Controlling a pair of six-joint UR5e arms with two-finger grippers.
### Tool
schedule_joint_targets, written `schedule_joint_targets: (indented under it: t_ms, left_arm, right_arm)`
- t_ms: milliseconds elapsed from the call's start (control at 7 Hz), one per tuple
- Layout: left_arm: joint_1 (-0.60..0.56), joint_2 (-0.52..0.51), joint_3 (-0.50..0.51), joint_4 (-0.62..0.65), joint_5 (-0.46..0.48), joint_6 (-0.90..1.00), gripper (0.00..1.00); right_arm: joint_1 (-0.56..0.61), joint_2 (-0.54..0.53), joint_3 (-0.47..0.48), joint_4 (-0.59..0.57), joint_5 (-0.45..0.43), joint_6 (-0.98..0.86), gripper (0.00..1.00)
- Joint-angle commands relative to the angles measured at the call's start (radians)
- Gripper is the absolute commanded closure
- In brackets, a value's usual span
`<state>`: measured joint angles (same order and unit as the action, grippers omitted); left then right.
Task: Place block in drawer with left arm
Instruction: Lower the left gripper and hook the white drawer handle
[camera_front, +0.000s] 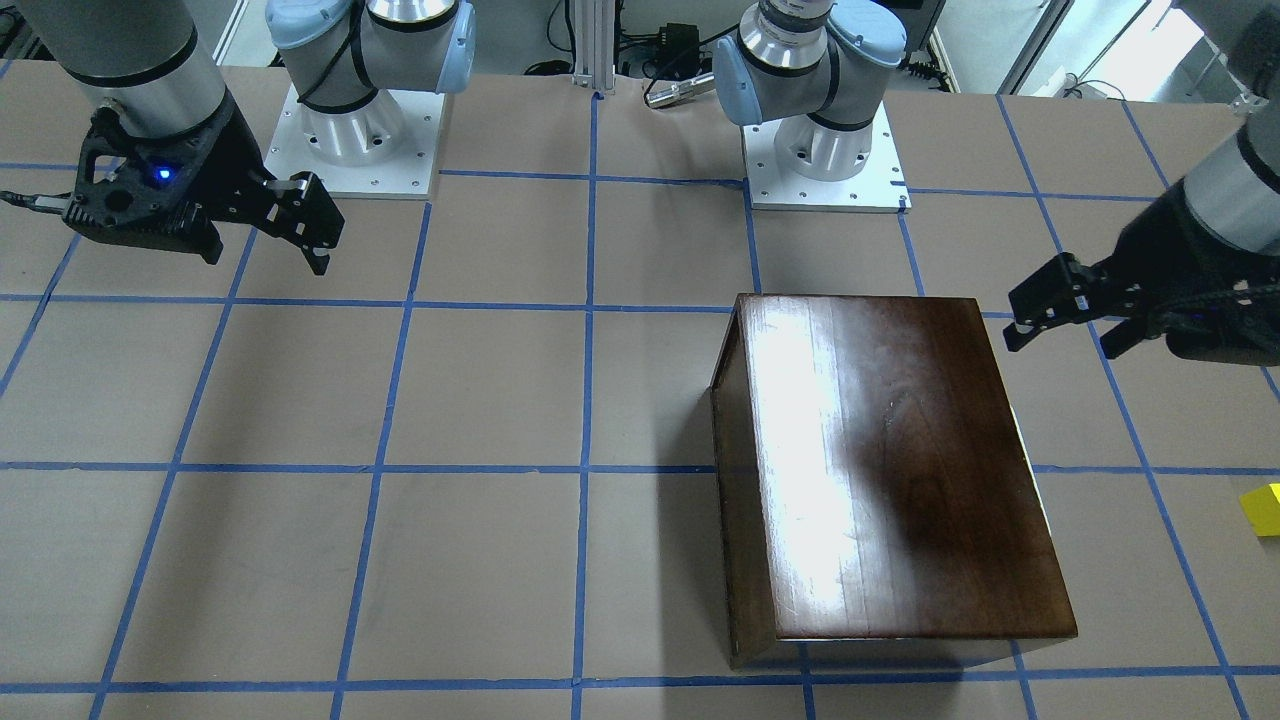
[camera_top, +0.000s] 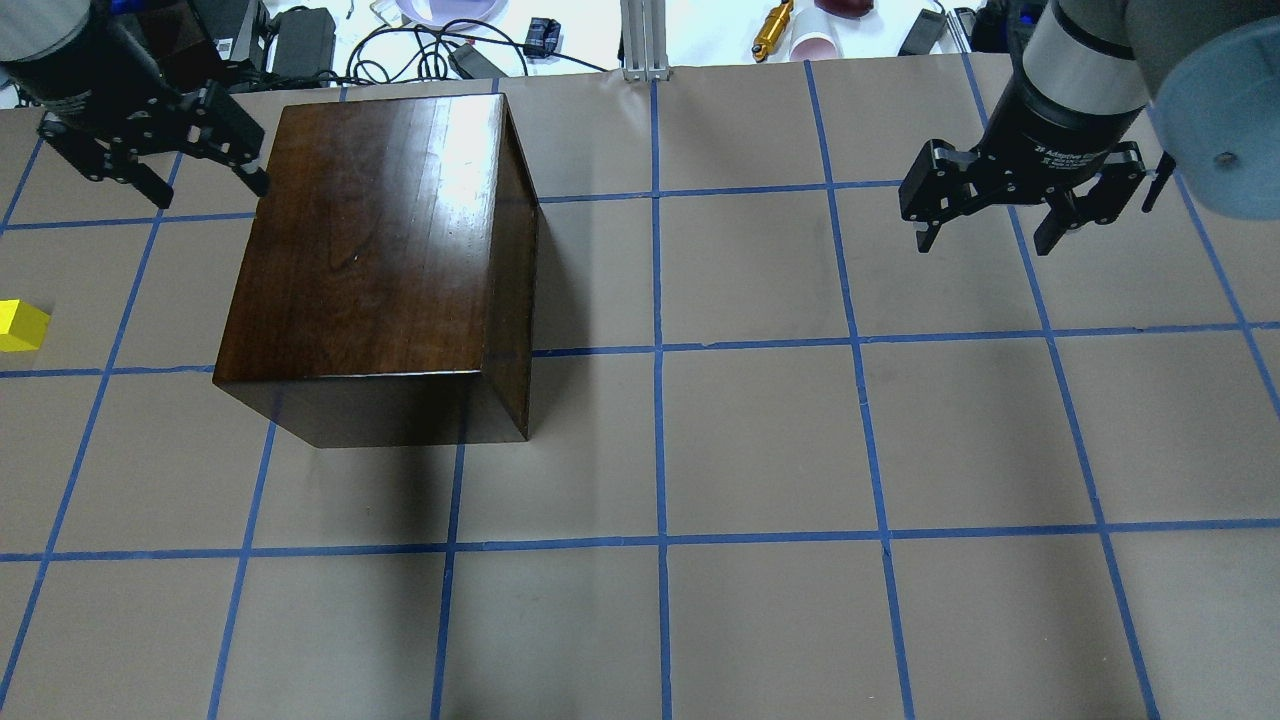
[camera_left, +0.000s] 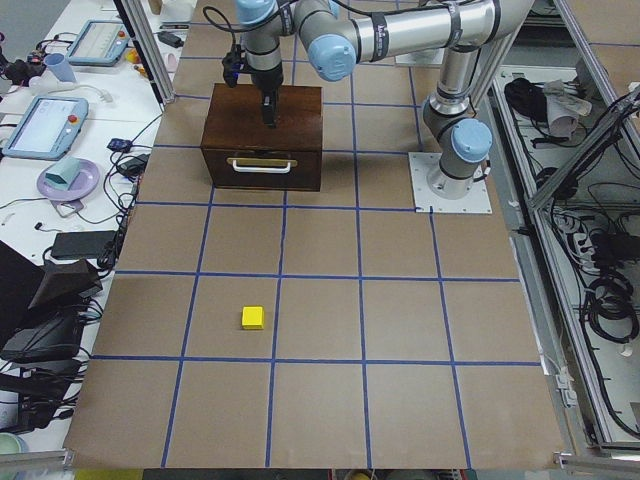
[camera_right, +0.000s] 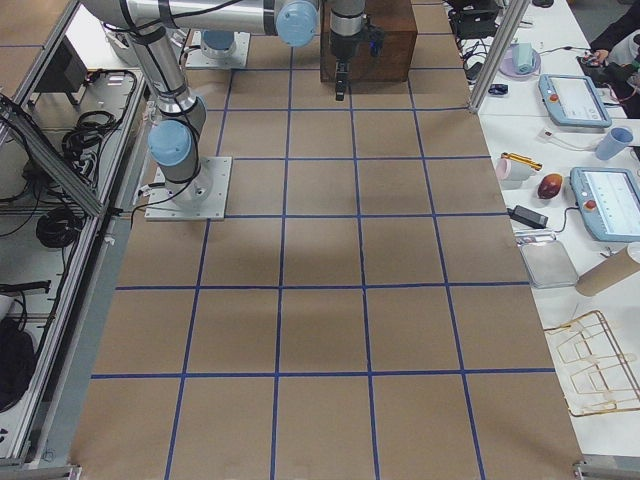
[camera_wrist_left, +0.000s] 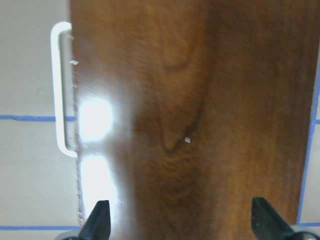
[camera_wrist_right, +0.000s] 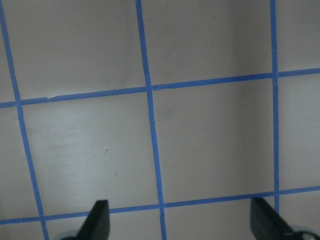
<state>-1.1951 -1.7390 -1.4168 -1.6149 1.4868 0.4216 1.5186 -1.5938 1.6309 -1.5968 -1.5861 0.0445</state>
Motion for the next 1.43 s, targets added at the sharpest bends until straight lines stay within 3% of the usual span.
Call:
schedule_joint_targets:
  t_ms: [0, 714, 1286]
  left_arm:
    - [0.122, -0.057, -0.001, 0.027, -0.023, 0.185, 0.00]
    - [0.144, -0.240, -0.013, 0.145, -0.109, 0.207, 0.00]
    - [0.134, -0.260, -0.054, 0.164, -0.160, 0.209, 0.00]
  right_arm:
    - [-0.001, 0.000, 0.001, 0.000, 0.000, 0.000, 0.00]
    - [0.000, 0.000, 0.000, 0.000, 0.000, 0.000, 0.00]
    - [-0.001, 0.000, 0.000, 0.000, 0.000, 0.000, 0.00]
